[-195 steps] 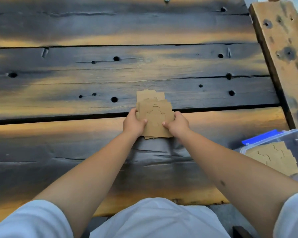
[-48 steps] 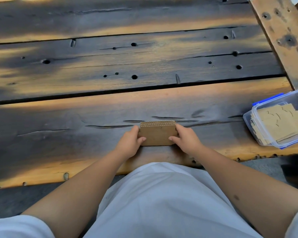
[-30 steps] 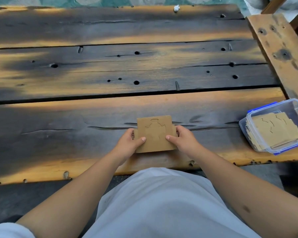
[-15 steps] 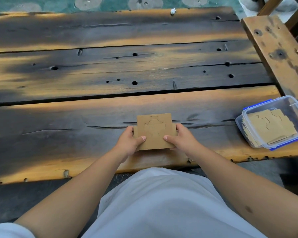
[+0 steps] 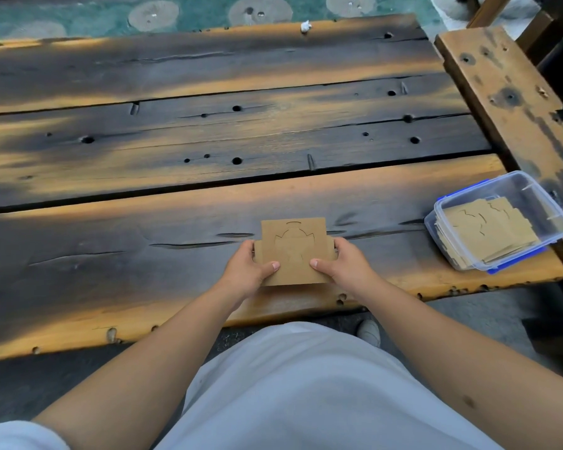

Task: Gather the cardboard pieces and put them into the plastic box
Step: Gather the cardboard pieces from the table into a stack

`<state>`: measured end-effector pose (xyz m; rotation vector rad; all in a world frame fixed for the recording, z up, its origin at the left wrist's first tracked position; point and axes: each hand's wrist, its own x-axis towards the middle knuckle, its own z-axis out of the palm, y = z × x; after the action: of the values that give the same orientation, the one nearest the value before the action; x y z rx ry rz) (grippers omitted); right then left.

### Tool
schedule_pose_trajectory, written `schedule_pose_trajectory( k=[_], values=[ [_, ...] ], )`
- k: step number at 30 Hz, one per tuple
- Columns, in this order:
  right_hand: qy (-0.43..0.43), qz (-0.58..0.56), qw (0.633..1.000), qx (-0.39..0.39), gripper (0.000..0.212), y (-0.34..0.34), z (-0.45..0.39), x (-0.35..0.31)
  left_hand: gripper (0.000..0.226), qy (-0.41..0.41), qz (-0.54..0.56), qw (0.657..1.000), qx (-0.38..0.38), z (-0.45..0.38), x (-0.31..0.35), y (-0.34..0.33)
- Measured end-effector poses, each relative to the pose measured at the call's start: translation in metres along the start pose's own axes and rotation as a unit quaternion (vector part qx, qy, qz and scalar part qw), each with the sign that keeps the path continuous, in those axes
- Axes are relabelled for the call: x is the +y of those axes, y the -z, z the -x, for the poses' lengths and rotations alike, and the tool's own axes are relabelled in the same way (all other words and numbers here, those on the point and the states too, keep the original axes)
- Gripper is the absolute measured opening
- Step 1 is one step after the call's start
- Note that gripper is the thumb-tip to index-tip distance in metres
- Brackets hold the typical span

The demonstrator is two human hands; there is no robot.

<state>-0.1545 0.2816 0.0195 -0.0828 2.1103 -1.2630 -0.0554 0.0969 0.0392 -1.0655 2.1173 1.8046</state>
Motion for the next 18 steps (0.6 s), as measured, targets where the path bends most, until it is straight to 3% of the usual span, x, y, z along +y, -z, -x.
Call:
schedule_pose_trajectory(
  k=[12,18],
  values=[
    [-0.034,-0.031,0.996,0.079,0.040,0.127,0.013,0.042,0.029,-0.006,-0.025,0.998,-0.049,-0.009,0.054,-0.129],
    [-0.054,0.022,0.991,0.120,0.040,0.217,0.018,0.056,0.036,-0.024,-0.054,0.996,-0.065,-0.017,0.094,-0.214]
  ],
)
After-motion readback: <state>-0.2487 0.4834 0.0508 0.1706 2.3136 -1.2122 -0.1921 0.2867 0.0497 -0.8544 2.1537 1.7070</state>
